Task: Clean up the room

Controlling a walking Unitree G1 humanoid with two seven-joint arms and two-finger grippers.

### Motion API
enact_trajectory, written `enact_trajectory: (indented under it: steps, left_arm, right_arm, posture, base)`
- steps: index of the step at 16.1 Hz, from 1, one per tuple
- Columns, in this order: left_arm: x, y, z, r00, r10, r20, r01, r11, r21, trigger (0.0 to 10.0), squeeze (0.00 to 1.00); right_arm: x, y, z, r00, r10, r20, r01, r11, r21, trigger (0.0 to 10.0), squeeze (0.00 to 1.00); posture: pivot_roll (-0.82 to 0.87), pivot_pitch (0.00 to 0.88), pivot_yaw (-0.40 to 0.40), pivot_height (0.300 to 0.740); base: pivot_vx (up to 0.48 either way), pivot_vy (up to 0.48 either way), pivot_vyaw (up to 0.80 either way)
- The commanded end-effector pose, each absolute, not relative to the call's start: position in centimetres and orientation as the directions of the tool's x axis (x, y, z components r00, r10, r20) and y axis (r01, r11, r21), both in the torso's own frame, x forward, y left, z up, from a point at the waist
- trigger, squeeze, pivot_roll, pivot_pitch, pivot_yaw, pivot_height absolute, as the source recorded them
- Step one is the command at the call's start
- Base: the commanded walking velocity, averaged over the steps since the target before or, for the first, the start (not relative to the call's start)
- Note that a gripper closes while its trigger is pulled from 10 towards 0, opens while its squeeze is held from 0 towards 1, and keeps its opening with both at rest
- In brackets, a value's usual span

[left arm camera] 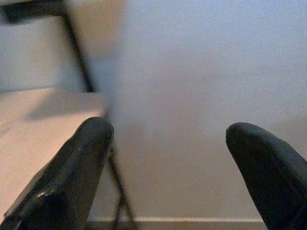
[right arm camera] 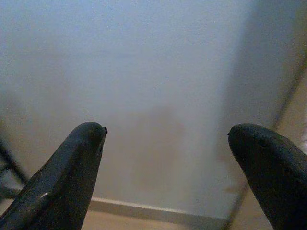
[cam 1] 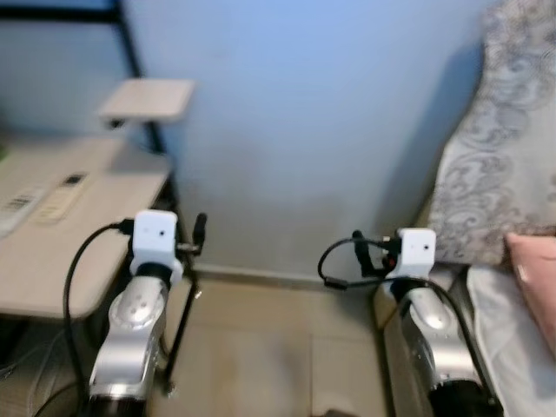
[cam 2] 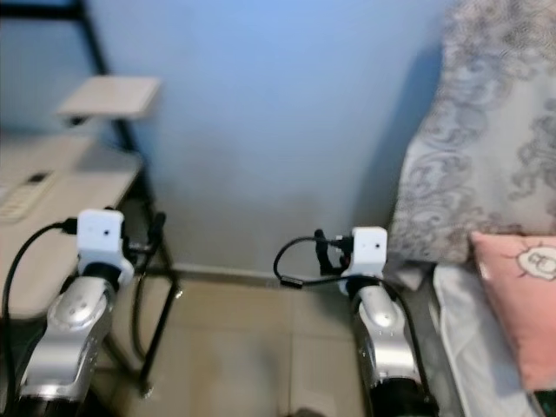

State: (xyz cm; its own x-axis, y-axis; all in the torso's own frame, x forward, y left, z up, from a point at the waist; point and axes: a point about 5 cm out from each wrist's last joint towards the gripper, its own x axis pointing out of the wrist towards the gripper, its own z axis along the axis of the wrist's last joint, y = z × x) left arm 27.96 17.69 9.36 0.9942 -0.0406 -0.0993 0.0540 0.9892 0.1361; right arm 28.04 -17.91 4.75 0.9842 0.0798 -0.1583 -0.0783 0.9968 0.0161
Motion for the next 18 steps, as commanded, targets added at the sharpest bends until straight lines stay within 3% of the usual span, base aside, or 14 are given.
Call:
enact_trajectory:
  steps: [1,5,14,18]
  left_arm:
    - [28.0,17.8,9.0,0.991,-0.050,-0.126,0.068,0.987,0.145,10.0,0.00]
    - [28.7,17.9,9.6,0.991,-0.090,-0.100,0.103,0.986,0.128,10.0,0.00]
    - [29.0,17.5,9.3,0.992,-0.090,-0.093,0.101,0.987,0.123,10.0,0.00]
    - [27.9,16.0,8.9,0.990,-0.125,-0.071,0.125,0.992,-0.014,10.0,0.00]
  right_arm:
    - [28.3,-17.9,5.2,0.986,0.078,-0.146,-0.078,0.997,0.008,10.0,0.00]
    - [28.3,-17.4,5.2,0.986,0.090,-0.142,-0.090,0.996,0.005,10.0,0.00]
    - [28.9,-16.4,6.8,0.992,0.097,-0.085,-0.097,0.995,0.006,10.0,0.00]
    - [28.2,-17.0,5.9,0.988,0.079,-0.134,-0.074,0.996,0.039,10.0,0.00]
  posture:
    - [-0.01,0.000,0.006,0.740]
    - [-0.02,0.000,0.011,0.740]
    - [-0.03,0.000,0.017,0.740]
    - [-0.05,0.000,0.018,0.740]
  base:
    - [0.000,0.000,0.00]
    - [0.408,0.000,0.00]
    - [0.000,0.000,0.00]
    - [0.000,0.000,0.00]
